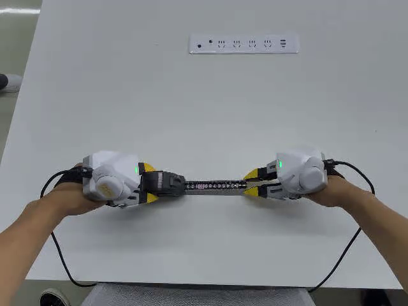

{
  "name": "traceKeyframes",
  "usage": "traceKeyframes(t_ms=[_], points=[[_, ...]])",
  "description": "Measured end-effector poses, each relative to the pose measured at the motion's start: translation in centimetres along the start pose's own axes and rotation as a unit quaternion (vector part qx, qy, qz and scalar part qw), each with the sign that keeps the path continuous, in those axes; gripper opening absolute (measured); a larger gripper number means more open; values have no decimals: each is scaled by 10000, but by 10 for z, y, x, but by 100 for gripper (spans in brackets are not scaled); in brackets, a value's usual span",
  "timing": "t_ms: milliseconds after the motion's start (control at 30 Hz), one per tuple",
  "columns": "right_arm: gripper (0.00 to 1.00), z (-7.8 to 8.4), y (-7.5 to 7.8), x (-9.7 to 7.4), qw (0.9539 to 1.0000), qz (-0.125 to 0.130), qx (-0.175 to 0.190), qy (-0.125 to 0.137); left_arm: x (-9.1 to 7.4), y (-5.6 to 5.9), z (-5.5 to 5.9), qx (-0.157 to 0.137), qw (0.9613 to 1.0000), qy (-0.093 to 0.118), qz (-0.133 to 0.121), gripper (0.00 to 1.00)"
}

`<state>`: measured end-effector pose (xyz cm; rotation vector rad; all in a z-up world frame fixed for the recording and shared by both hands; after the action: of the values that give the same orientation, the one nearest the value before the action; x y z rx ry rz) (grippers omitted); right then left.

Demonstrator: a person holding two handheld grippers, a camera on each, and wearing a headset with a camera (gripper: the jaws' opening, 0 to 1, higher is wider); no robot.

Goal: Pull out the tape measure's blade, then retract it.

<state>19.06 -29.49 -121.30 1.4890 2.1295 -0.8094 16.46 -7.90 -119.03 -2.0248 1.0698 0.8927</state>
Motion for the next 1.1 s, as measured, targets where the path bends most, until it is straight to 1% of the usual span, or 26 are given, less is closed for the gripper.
traceKeyframes(t_ms=[133,700,967,1100], points=[[9,3,-1,-2,10000,3,16,-5,0,0,0,11,10000,-7,9,28],[9,8,-4,-14,10000,15,42,-13,0,0,1,17,10000,-47,27,28],[9,13,-5,-19,10000,4,78,-25,-1,1,0,23,10000,-53,28,28],[9,12,-6,-21,10000,5,85,-12,-1,1,-1,17,10000,-56,29,28]])
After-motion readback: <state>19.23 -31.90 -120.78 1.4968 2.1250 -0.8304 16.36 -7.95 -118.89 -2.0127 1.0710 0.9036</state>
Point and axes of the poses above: the centre of the closed fingertips' face, and the gripper's own axes: x roughly forward along the fingers, y roughly to its right, z roughly out of its underside, the point moved 3 cm from there along -x, roughly backward along the fingers, and after that the axes turned 14 degrees about -z, right-handed, at the moved point
